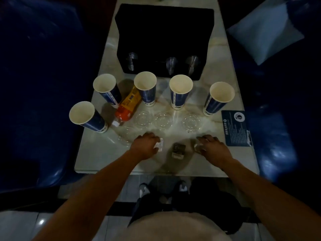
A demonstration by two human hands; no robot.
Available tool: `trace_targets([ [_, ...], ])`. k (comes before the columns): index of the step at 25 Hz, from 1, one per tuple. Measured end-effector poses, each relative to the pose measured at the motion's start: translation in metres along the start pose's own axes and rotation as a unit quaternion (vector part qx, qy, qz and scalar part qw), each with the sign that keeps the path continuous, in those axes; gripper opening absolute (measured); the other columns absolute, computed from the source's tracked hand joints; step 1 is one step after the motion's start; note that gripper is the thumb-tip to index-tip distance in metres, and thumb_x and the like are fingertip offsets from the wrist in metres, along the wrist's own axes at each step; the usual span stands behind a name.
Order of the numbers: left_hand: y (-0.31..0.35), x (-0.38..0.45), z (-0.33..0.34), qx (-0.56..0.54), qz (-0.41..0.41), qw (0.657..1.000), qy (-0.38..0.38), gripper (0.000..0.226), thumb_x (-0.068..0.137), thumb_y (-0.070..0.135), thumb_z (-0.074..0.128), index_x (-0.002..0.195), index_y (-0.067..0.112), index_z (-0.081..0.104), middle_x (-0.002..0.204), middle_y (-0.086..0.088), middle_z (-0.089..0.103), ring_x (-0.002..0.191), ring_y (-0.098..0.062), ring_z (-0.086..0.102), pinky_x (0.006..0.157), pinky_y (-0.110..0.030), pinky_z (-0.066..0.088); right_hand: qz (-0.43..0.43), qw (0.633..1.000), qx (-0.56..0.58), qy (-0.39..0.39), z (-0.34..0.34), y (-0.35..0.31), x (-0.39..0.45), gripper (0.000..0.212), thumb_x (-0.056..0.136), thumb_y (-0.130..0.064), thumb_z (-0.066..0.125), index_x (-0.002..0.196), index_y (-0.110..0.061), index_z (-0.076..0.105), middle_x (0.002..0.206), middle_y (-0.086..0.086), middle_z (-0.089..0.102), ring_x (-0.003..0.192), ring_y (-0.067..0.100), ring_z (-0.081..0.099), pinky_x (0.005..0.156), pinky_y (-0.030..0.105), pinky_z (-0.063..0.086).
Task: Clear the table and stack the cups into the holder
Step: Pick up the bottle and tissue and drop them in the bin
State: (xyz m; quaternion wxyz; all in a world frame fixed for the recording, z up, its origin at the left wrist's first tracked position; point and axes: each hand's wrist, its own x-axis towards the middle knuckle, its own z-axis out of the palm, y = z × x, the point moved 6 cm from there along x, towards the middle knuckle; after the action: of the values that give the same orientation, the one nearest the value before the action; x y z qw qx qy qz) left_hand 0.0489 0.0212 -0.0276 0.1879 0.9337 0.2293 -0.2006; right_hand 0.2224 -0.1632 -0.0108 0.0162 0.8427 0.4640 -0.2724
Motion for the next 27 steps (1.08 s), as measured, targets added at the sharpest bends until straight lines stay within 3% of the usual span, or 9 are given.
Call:
trace_targets([
  [2, 0.006, 0.007, 0.000, -0.007, -0.010, 1.000, 0.019, 0.055, 0.090, 0.035, 0.058, 0.140, 0.023, 0.041, 0.148, -0.005, 0.039, 0.130, -0.027, 0.040, 0.102, -0.044, 0.039, 0.009, 1.000, -0.007, -0.009, 0.005, 0.000, 0.004, 0.058, 0.095, -0.030, 0.050, 0.149, -0.024, 0.028, 0.153, 0.007, 0.031, 0.131, 0.034, 0.039, 0.102, 0.048, 0.042],
  [5, 0.012, 0.011, 0.010, 0.007, -0.020, 1.000, 0.011, 0.062, 0.093, 0.032, 0.054, 0.148, 0.022, 0.029, 0.157, -0.004, 0.025, 0.138, -0.027, 0.031, 0.107, -0.045, 0.037, 0.020, 0.999, -0.023, -0.016, 0.020, 0.003, 0.010, 0.052, 0.096, -0.026, 0.048, 0.146, -0.023, 0.035, 0.150, 0.006, 0.034, 0.127, 0.033, 0.042, 0.096, 0.044, 0.044],
  [9, 0.013, 0.006, 0.016, 0.035, -0.029, 0.998, 0.051, 0.055, 0.094, 0.030, 0.053, 0.145, 0.021, 0.034, 0.150, -0.007, 0.031, 0.132, -0.026, 0.037, 0.102, -0.042, 0.043, 0.025, 0.999, -0.026, 0.023, 0.027, 0.009, 0.008, 0.040, 0.096, -0.023, 0.049, 0.136, -0.018, 0.050, 0.143, 0.008, 0.043, 0.118, 0.033, 0.049, 0.085, 0.040, 0.048],
  [14, 0.012, 0.004, 0.021, 0.007, -0.080, 0.994, 0.078, 0.047, 0.093, 0.030, 0.055, 0.138, 0.022, 0.044, 0.143, -0.007, 0.040, 0.127, -0.026, 0.042, 0.096, -0.038, 0.047, 0.036, 0.998, 0.001, 0.051, 0.033, 0.012, 0.003, 0.037, 0.092, -0.022, 0.053, 0.129, -0.020, 0.056, 0.135, 0.010, 0.049, 0.110, 0.032, 0.054, 0.081, 0.040, 0.052],
  [19, 0.009, -0.001, 0.029, -0.093, -0.155, 0.981, 0.070, 0.046, 0.088, 0.030, 0.064, 0.130, 0.018, 0.051, 0.137, -0.009, 0.043, 0.126, -0.027, 0.040, 0.100, -0.038, 0.044, 0.056, 0.994, 0.081, 0.043, 0.036, 0.015, 0.004, 0.048, 0.091, -0.023, 0.057, 0.137, -0.016, 0.047, 0.127, 0.013, 0.057, 0.112, 0.034, 0.053, 0.087, 0.042, 0.051],
  [22, 0.009, -0.010, 0.032, -0.158, -0.198, 0.964, 0.086, 0.039, 0.085, 0.024, 0.069, 0.120, 0.013, 0.056, 0.128, -0.012, 0.044, 0.118, -0.029, 0.045, 0.101, -0.037, 0.044, 0.073, 0.989, 0.127, 0.032, 0.040, 0.019, 0.003, 0.034, 0.091, -0.020, 0.057, 0.124, -0.014, 0.054, 0.120, 0.013, 0.062, 0.108, 0.032, 0.057, 0.086, 0.040, 0.051],
  [24, 0.010, -0.017, 0.035, -0.194, -0.205, 0.954, 0.099, 0.031, 0.085, 0.017, 0.069, 0.113, 0.008, 0.058, 0.120, -0.013, 0.045, 0.109, -0.029, 0.052, 0.095, -0.031, 0.046, 0.071, 0.987, 0.143, 0.023, 0.041, 0.020, 0.002, 0.028, 0.091, -0.020, 0.056, 0.119, -0.014, 0.055, 0.115, 0.013, 0.064, 0.103, 0.030, 0.060, 0.083, 0.036, 0.050],
  [27, 0.008, -0.028, 0.040, -0.241, -0.213, 0.942, 0.102, 0.020, 0.085, 0.012, 0.066, 0.103, 0.005, 0.062, 0.102, -0.013, 0.054, 0.096, -0.030, 0.060, 0.074, -0.020, 0.039, 0.040, 0.988, 0.149, 0.002, 0.038, 0.016, 0.004, 0.023, 0.089, -0.021, 0.060, 0.111, -0.014, 0.060, 0.109, 0.013, 0.067, 0.099, 0.030, 0.063, 0.079, 0.034, 0.048],
])
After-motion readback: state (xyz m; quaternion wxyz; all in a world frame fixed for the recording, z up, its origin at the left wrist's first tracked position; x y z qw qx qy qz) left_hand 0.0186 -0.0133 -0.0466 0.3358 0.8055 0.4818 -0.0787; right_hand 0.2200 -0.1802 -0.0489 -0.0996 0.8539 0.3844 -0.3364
